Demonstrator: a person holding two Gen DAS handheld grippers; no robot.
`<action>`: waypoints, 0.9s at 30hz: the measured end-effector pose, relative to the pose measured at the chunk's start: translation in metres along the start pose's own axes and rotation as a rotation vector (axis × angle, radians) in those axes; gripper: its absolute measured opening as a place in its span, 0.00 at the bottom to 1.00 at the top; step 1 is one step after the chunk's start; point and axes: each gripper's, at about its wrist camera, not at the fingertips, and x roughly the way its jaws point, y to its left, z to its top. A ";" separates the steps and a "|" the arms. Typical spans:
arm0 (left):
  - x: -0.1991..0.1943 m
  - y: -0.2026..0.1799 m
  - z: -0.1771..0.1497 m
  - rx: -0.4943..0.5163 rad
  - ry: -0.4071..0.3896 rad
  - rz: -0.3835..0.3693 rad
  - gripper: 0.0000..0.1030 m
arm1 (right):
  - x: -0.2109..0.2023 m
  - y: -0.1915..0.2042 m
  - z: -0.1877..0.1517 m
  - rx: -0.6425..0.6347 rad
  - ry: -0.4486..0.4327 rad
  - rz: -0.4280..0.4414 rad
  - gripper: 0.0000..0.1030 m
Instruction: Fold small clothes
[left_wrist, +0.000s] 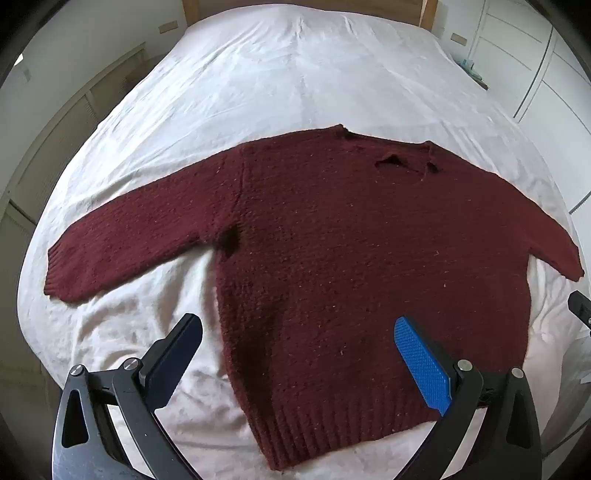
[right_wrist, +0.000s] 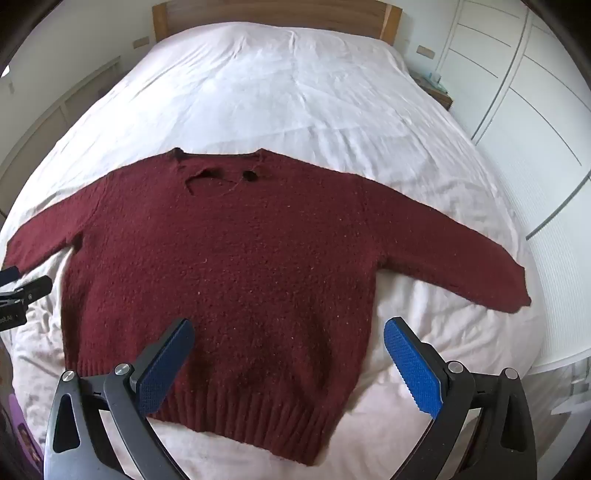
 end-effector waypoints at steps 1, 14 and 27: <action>0.000 0.000 0.000 0.002 -0.002 0.000 0.99 | 0.000 0.000 0.000 -0.001 0.003 0.003 0.99; 0.004 0.000 -0.003 0.020 0.012 0.046 0.99 | 0.003 0.002 0.000 -0.002 0.008 0.002 0.99; 0.008 0.002 -0.007 0.032 0.022 0.050 0.99 | 0.008 0.003 0.000 -0.011 0.024 -0.003 0.99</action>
